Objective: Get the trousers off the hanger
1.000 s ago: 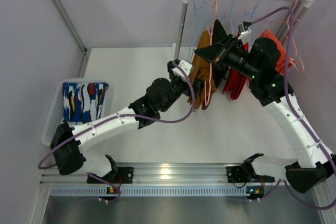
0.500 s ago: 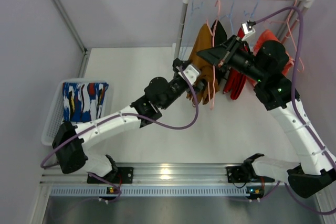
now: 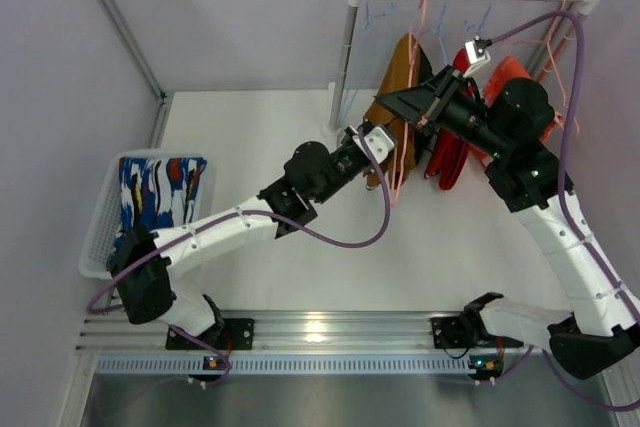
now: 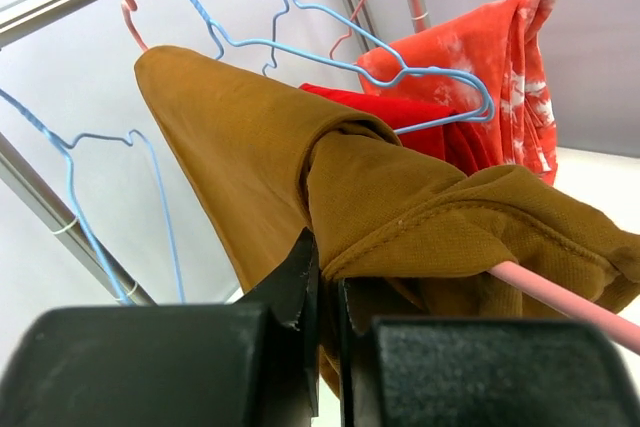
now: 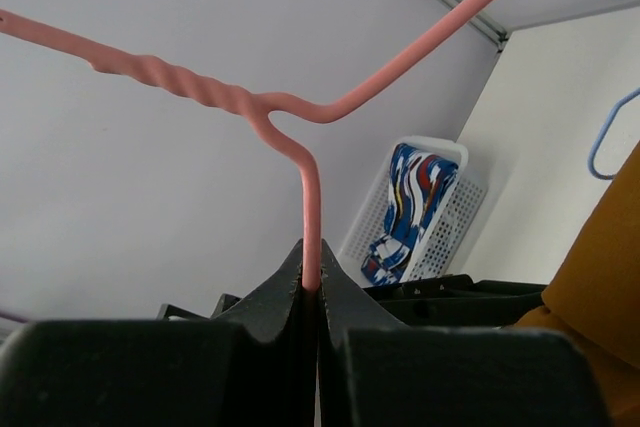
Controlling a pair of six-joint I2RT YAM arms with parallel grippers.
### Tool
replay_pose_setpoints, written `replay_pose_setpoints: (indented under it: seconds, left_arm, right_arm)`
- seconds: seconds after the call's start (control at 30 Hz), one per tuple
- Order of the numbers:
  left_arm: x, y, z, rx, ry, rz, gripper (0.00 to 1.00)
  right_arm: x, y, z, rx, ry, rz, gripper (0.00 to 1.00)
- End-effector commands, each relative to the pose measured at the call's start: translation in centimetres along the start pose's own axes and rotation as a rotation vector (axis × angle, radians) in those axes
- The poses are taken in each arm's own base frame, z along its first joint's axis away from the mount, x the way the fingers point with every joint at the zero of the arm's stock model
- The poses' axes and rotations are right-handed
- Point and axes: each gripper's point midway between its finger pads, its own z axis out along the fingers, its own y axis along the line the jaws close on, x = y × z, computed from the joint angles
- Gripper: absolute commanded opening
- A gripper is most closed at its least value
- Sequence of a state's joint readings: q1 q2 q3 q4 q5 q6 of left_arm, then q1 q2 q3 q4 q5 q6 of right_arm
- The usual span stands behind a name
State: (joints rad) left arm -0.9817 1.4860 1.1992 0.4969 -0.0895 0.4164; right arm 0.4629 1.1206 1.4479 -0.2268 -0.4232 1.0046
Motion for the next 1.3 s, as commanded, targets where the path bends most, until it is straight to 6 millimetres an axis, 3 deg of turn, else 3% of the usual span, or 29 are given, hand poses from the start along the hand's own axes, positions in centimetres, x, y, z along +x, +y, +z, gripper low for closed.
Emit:
replay_pose_setpoints:
  seconds: [0.0, 0.23, 0.4, 0.7, 0.87, 0.93, 1.27]
  left_arm:
    - [-5.2, 3.2, -0.3, -0.076, -0.117, -0.004, 0.00]
    - [-8.2, 4.9, -2.3, -0.098, -0.155, 0.059, 0.00]
    - [-10.7, 5.6, -3.6, -0.105, -0.206, 0.125, 0.00]
    - [-16.1, 6.0, -4.6, -0.084, -0.326, 0.121, 0.00]
    - [-19.3, 7.0, -4.5, -0.101, -0.379, 0.065, 0.00]
    - [-21.5, 7.9, -4.7, -0.116, -0.420, 0.034, 0.00]
    - [-28.8, 11.5, -5.2, -0.183, -0.522, -0.088, 0.00]
  right_arm:
    - [-2.1, 7.8, -3.5, -0.221, -0.111, -0.190, 0.00]
    - [-3.3, 3.5, -4.0, -0.060, -0.155, -0.214, 0.00]
    - [-5.1, -0.8, -4.5, 0.073, -0.190, -0.203, 0.00]
    - [-4.1, -7.2, -4.3, 0.261, -0.155, -0.235, 0.00]
    - [-4.1, -9.5, -4.7, 0.340, -0.164, -0.273, 0.00]
    - [-3.8, -10.3, -4.8, 0.364, -0.158, -0.276, 0.00]
    - [-2.4, -12.5, -5.3, 0.401, -0.133, -0.286, 0.00]
